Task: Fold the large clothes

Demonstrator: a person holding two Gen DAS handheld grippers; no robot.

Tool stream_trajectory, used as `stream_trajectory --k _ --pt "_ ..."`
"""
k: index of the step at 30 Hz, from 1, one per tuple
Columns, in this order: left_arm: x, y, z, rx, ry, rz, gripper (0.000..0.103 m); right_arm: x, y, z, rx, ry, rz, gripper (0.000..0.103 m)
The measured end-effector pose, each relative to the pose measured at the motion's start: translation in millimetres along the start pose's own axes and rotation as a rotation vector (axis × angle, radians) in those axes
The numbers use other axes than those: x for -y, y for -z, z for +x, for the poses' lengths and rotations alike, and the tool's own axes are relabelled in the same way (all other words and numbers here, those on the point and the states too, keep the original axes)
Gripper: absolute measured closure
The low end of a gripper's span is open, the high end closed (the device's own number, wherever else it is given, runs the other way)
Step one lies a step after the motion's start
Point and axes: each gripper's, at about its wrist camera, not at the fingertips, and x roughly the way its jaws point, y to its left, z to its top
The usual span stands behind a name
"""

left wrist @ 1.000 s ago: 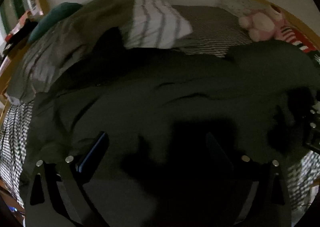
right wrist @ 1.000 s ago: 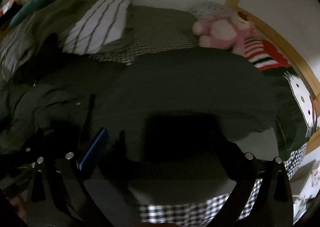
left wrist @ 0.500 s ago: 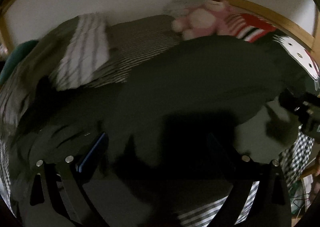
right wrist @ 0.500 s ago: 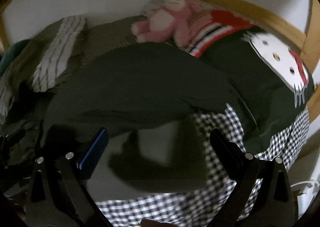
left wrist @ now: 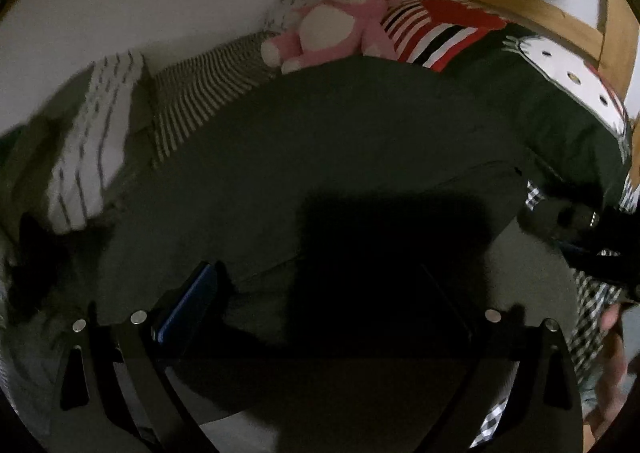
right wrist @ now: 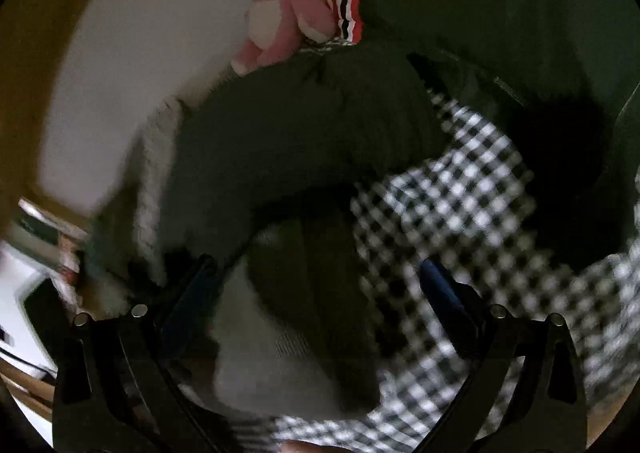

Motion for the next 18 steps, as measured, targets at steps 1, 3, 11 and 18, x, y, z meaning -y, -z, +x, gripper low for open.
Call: stream_trajectory --k 1,3,11,18 --pt "-0.5 0.1 1.1 0.000 0.003 0.003 0.005 5.6 -4.8 4.8 -0.011 -0.062 0.041 0.004" --pt "2.7 1.5 1.8 0.004 -0.008 0.023 0.005 11.1 -13.3 16.2 -0.022 -0.132 0.101 0.004" --pt "0.5 2.8 2.3 0.012 0.005 0.033 0.005 30.1 -43.2 65.7 -0.051 -0.281 0.350 0.004" --pt "1.4 4.0 5.0 0.021 0.013 0.045 0.005 39.7 -50.4 64.4 0.004 -0.311 0.415 0.060"
